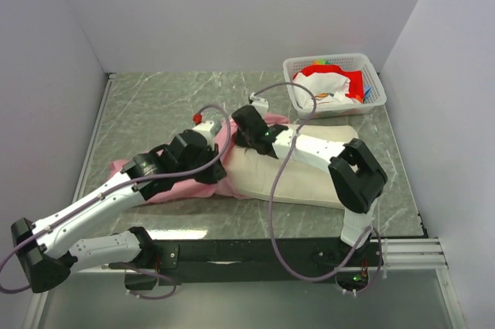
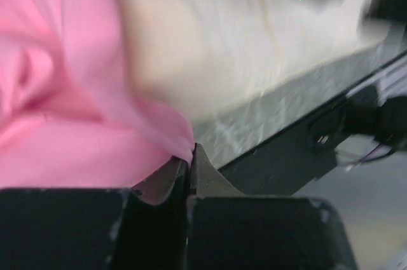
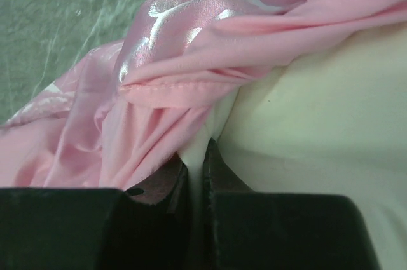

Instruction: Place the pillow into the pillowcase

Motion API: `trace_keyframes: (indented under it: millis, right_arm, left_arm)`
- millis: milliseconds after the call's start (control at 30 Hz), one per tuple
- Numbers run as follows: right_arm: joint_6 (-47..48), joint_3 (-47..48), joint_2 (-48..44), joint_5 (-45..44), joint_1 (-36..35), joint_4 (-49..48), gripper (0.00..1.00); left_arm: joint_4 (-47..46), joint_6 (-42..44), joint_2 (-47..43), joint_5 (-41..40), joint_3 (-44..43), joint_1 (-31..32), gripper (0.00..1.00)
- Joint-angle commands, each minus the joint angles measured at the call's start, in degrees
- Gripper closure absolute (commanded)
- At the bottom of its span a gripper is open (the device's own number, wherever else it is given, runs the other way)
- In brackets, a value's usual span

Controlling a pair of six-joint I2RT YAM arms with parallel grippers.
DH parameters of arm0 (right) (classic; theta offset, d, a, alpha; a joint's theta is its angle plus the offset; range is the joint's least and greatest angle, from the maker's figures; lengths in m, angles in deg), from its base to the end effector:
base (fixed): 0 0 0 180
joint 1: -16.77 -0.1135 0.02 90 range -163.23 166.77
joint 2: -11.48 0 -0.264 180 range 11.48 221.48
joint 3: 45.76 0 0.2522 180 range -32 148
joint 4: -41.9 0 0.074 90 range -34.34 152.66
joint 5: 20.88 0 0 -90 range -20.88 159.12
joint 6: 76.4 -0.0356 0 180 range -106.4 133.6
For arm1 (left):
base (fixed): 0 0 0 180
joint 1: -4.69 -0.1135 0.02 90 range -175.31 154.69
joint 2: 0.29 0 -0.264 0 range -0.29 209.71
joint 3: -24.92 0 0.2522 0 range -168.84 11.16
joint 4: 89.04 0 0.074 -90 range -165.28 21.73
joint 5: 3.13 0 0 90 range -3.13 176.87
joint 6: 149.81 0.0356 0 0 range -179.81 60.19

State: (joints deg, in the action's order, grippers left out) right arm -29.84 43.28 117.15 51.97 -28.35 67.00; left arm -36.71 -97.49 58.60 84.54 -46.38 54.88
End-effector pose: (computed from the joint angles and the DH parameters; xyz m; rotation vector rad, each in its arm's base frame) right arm 0.2993 0.2856 0.2236 0.1216 2.3015 0.4711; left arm 0.1381 -0.1634 0.3234 0.2372 2.3720 -0.7377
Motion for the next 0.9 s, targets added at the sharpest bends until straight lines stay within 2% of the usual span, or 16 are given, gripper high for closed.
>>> trace_keyframes:
  millis: [0,33,67,100,200,267,300,467,533,700,733,800,867]
  right_arm:
    - [-6.92,-5.06,-7.31,-7.46,-5.93,-11.15,1.00]
    - [-6.75,-4.80,-7.49,-7.29,-6.64,-11.07,0.95]
    - [-6.31,-3.84,-7.67,-6.50,-6.64,-10.72,0.83]
    - [-5.61,-3.48,-8.63,-6.76,-6.38,-9.67,0.59]
    - [-3.41,-5.49,-13.01,-3.78,-4.37,-9.22,0.33]
    - [-3.23,-7.07,-15.22,-2.02,-3.14,-8.26,0.25]
    - [-1.92,-7.69,-17.23,-1.58,-2.95,-8.08,0.16]
    - [1.25,-11.99,-23.83,-3.24,-1.90,-2.55,0.05]
    - [2.57,-14.80,-28.83,-4.91,2.04,1.04,0.00]
    - [5.02,-30.53,-43.76,2.28,20.40,1.67,0.00]
    - [5.55,-32.03,-45.36,3.69,25.73,2.55,0.00]
    - [6.96,-35.46,-48.43,3.87,29.98,4.04,0.00]
    - [7.49,-38.35,-49.68,5.88,37.27,4.14,0.00]
  left_arm:
    - [-11.04,-2.58,5.60,3.81,-4.69,-6.31,0.97]
    - [-11.67,-3.11,6.58,4.52,-4.86,-7.38,0.98]
    - [-12.02,-3.37,7.46,5.40,-4.95,-8.17,0.99]
    - [-12.28,-3.55,8.42,5.66,-4.78,-8.79,0.99]
    - [-15.00,-4.43,8.34,6.46,-2.59,-9.06,0.98]
    - [-15.37,-4.43,8.52,6.55,-2.05,-9.15,0.98]
    - [-15.10,-4.52,8.78,6.20,-2.05,-9.15,0.98]
    - [-15.19,-3.82,7.99,6.72,-1.00,-9.50,0.96]
    - [-14.66,-3.03,7.99,7.16,-1.00,-9.68,0.95]
    - [-14.57,-1.88,8.25,9.27,-0.91,-10.91,0.94]
    - [-14.66,-1.62,8.34,9.62,-0.91,-11.26,0.93]
    - [-14.75,-1.44,8.52,10.41,-1.00,-11.61,0.93]
    - [-14.66,-0.83,8.69,10.50,-1.35,-12.05,0.93]
